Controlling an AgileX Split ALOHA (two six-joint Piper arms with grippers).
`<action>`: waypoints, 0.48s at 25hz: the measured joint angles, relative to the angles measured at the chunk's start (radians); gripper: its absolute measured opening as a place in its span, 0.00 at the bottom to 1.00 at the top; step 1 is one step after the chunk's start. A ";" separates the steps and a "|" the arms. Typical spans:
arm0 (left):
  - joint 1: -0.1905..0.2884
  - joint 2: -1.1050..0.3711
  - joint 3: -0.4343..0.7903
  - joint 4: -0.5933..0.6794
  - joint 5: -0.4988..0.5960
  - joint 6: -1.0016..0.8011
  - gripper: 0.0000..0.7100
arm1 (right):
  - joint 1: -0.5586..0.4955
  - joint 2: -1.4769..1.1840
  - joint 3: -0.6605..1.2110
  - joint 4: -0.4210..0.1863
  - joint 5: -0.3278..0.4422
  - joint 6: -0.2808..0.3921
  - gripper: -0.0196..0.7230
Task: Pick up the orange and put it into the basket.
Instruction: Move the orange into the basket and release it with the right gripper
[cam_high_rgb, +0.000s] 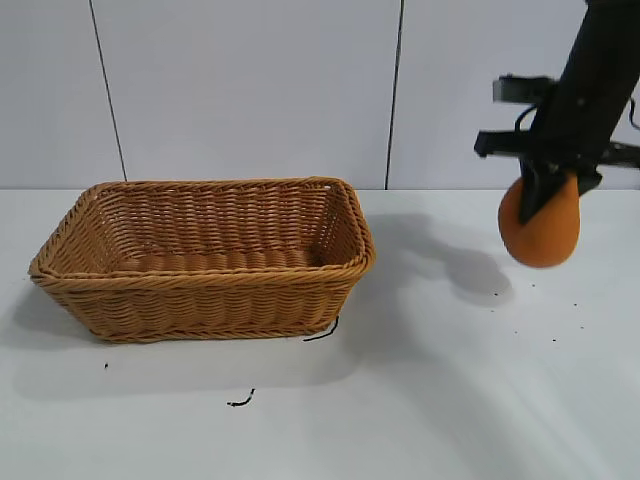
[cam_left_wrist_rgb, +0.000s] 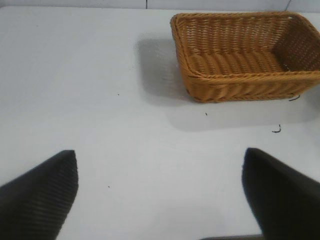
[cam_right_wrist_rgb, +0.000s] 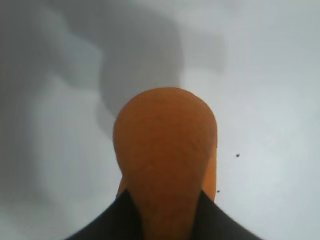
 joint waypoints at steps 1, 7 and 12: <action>0.000 0.000 0.000 0.000 0.000 0.000 0.90 | 0.000 0.000 -0.014 0.007 0.001 0.000 0.14; 0.000 0.000 0.000 0.000 0.000 0.000 0.90 | 0.045 0.000 -0.083 0.026 0.002 0.003 0.14; 0.000 0.000 0.000 0.000 0.000 0.000 0.90 | 0.173 0.000 -0.110 0.026 -0.016 0.003 0.14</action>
